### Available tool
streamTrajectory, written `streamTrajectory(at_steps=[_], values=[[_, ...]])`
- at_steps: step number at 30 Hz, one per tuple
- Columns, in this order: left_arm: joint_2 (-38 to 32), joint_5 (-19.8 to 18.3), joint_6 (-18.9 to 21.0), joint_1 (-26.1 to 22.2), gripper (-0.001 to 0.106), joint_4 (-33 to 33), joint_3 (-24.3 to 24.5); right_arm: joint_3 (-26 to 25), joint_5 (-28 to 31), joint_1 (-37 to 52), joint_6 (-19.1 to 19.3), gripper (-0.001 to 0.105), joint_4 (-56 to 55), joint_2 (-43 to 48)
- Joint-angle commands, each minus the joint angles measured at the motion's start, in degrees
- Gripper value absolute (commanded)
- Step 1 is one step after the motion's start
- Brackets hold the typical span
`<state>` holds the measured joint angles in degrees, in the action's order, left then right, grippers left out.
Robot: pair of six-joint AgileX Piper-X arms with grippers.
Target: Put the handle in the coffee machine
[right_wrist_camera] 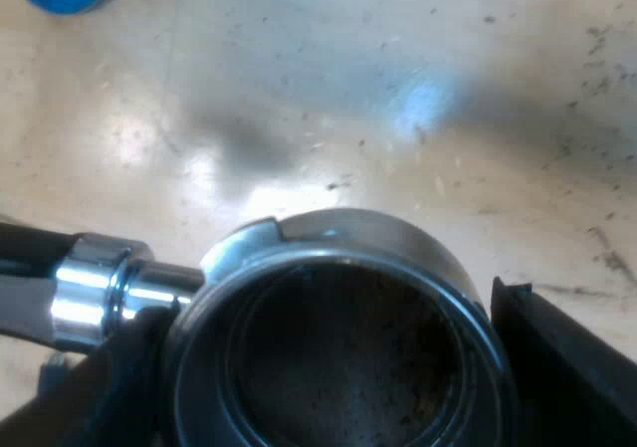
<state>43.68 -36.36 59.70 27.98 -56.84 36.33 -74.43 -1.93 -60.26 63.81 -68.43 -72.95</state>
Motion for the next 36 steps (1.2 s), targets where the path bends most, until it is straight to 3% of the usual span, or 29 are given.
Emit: streamTrajectory(at_steps=[1,9,13,19,36], values=[[-0.13,-0.92,-0.46,0.08,0.086,-0.30,0.01,-0.90,-1.71,0.16,0.44,0.000,0.03,0.81],[-0.13,2.48,-2.60,0.08,0.086,-1.58,0.01,-0.90,-1.78,0.16,-0.20,0.000,0.03,0.81],[-0.13,2.47,-3.24,0.08,0.084,-2.02,0.01,-0.90,-1.78,0.16,-0.19,0.000,0.45,0.81],[-0.13,1.45,-3.24,0.08,0.069,-2.02,0.01,-0.90,-1.78,0.16,-0.65,0.000,0.45,0.81],[-0.13,-0.72,-3.24,0.08,0.068,-0.96,0.01,-0.90,-1.78,0.16,-0.93,0.000,0.45,0.81]])
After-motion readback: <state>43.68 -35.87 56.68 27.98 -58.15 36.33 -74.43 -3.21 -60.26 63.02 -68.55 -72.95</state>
